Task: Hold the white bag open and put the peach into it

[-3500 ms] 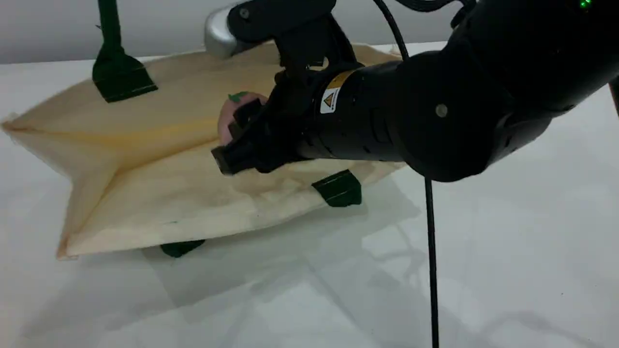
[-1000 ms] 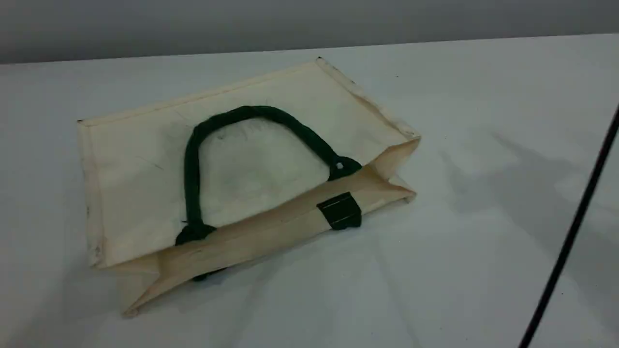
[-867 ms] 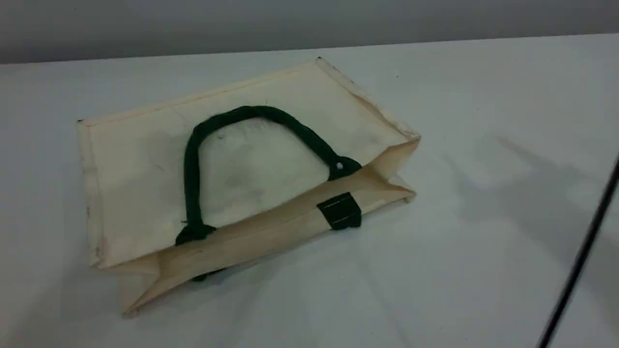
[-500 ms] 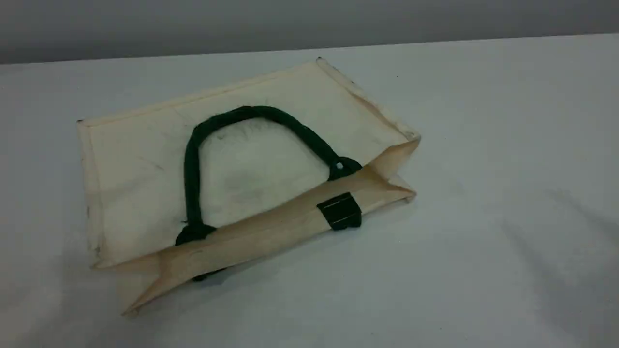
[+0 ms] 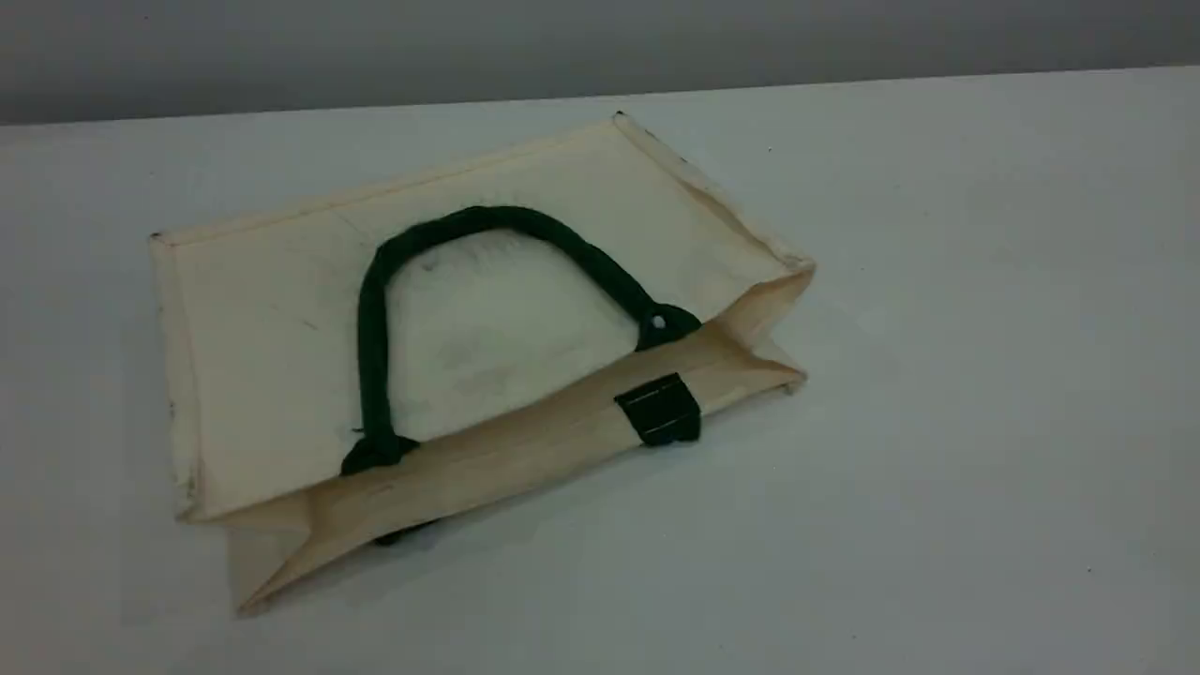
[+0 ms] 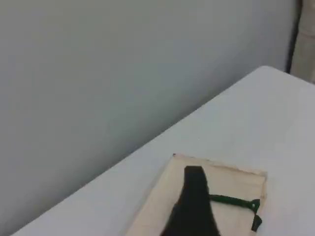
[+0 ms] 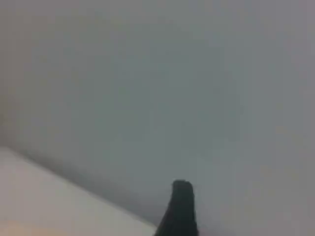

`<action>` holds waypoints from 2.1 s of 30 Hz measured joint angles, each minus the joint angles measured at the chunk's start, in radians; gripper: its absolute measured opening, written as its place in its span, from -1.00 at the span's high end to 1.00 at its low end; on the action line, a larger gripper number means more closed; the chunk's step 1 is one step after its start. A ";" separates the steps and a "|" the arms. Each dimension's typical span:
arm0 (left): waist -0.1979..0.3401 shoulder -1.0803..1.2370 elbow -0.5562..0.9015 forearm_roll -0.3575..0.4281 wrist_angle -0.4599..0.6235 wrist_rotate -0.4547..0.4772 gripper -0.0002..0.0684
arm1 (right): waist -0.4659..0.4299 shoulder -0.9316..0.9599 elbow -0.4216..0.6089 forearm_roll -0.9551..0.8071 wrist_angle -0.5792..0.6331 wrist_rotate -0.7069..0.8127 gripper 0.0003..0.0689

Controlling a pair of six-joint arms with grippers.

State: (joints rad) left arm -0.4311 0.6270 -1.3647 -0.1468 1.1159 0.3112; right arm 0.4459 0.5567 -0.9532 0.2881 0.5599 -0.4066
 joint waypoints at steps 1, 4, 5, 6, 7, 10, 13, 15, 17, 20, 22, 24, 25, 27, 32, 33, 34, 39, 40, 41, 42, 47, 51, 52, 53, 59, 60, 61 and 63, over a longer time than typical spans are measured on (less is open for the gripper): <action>0.000 -0.039 0.047 -0.007 -0.029 0.002 -0.62 | 0.002 0.000 0.008 0.001 0.016 0.000 -0.68; 0.000 -0.146 0.195 -0.063 -0.135 0.032 -0.62 | 0.002 0.001 0.052 0.047 0.028 -0.017 -0.68; 0.000 -0.182 0.241 -0.084 -0.174 0.039 -0.62 | 0.002 0.001 0.077 0.066 0.020 -0.029 -0.68; 0.000 -0.210 0.299 -0.113 -0.230 0.048 -0.62 | 0.002 0.002 0.103 0.086 -0.006 -0.047 -0.68; 0.000 -0.241 0.356 -0.143 -0.284 0.053 -0.62 | 0.002 0.002 0.129 0.110 -0.038 -0.062 -0.68; 0.000 -0.307 0.524 -0.222 -0.439 0.057 -0.62 | 0.002 0.003 0.238 0.194 -0.154 -0.115 -0.68; 0.000 -0.320 0.684 -0.285 -0.609 0.095 -0.61 | 0.002 0.003 0.350 0.290 -0.277 -0.182 -0.68; 0.000 -0.319 0.788 -0.317 -0.724 0.109 -0.61 | 0.002 0.003 0.424 0.358 -0.360 -0.231 -0.68; 0.000 -0.319 0.874 -0.347 -0.835 0.109 -0.61 | 0.002 0.003 0.503 0.435 -0.442 -0.287 -0.68; 0.000 -0.319 0.990 -0.352 -0.972 0.124 -0.61 | 0.003 0.003 0.604 0.524 -0.572 -0.357 -0.68; 0.000 -0.319 1.055 -0.352 -1.057 0.135 -0.61 | 0.003 0.003 0.658 0.548 -0.648 -0.367 -0.68; 0.000 -0.319 1.101 -0.352 -1.110 0.135 -0.61 | 0.003 0.003 0.705 0.543 -0.687 -0.367 -0.68; 0.000 -0.319 1.122 -0.352 -1.128 0.135 -0.61 | 0.003 0.003 0.721 0.531 -0.696 -0.367 -0.68; 0.000 -0.319 1.155 -0.352 -1.137 0.135 -0.61 | 0.003 0.003 0.758 0.502 -0.699 -0.367 -0.68; 0.000 -0.319 1.238 -0.351 -1.131 0.135 -0.61 | 0.003 0.002 0.845 0.473 -0.737 -0.347 -0.68; 0.000 -0.319 1.259 -0.351 -1.132 0.135 -0.61 | 0.003 0.002 0.864 0.473 -0.754 -0.333 -0.68; 0.000 -0.319 1.277 -0.351 -1.141 0.135 -0.61 | 0.003 0.002 0.882 0.472 -0.772 -0.316 -0.68; 0.000 -0.319 1.351 -0.350 -1.189 0.134 -0.61 | 0.003 0.002 0.946 0.460 -0.858 -0.237 -0.68; 0.000 -0.319 1.356 -0.350 -1.196 0.134 -0.61 | 0.003 0.002 0.948 0.461 -0.856 -0.234 -0.68; 0.000 -0.319 1.358 -0.350 -1.199 0.134 -0.61 | 0.003 0.002 0.948 0.459 -0.853 -0.234 -0.68; 0.000 -0.319 1.364 -0.350 -1.200 0.134 -0.61 | 0.003 0.002 0.948 0.459 -0.843 -0.234 -0.68; 0.000 -0.319 1.365 -0.350 -1.195 0.134 -0.61 | 0.003 0.002 0.948 0.469 -0.792 -0.234 -0.68; 0.000 -0.319 1.365 -0.352 -1.175 0.123 -0.61 | 0.003 0.002 0.948 0.470 -0.779 -0.232 -0.68; 0.000 -0.319 1.365 -0.353 -1.176 0.123 -0.61 | 0.003 0.002 0.948 0.470 -0.779 -0.232 -0.68; 0.000 -0.319 1.365 -0.354 -1.175 0.123 -0.61 | 0.003 0.002 0.948 0.470 -0.779 -0.232 -0.68; 0.000 -0.319 1.365 -0.334 -1.167 0.174 -0.61 | 0.003 0.002 0.948 0.471 -0.780 -0.232 -0.68; 0.000 -0.319 1.365 -0.321 -1.166 0.208 -0.61 | 0.003 0.002 0.948 0.471 -0.781 -0.232 -0.68; 0.000 -0.319 1.365 -0.320 -1.165 0.245 -0.61 | 0.003 0.002 0.948 0.471 -0.781 -0.232 -0.68; 0.000 -0.319 1.365 -0.331 -1.164 0.304 -0.61 | 0.003 0.002 0.948 0.471 -0.781 -0.232 -0.68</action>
State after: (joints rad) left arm -0.4311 0.3080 0.0000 -0.4781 -0.0482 0.6150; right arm 0.4490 0.5586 -0.0054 0.7593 -0.2207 -0.6382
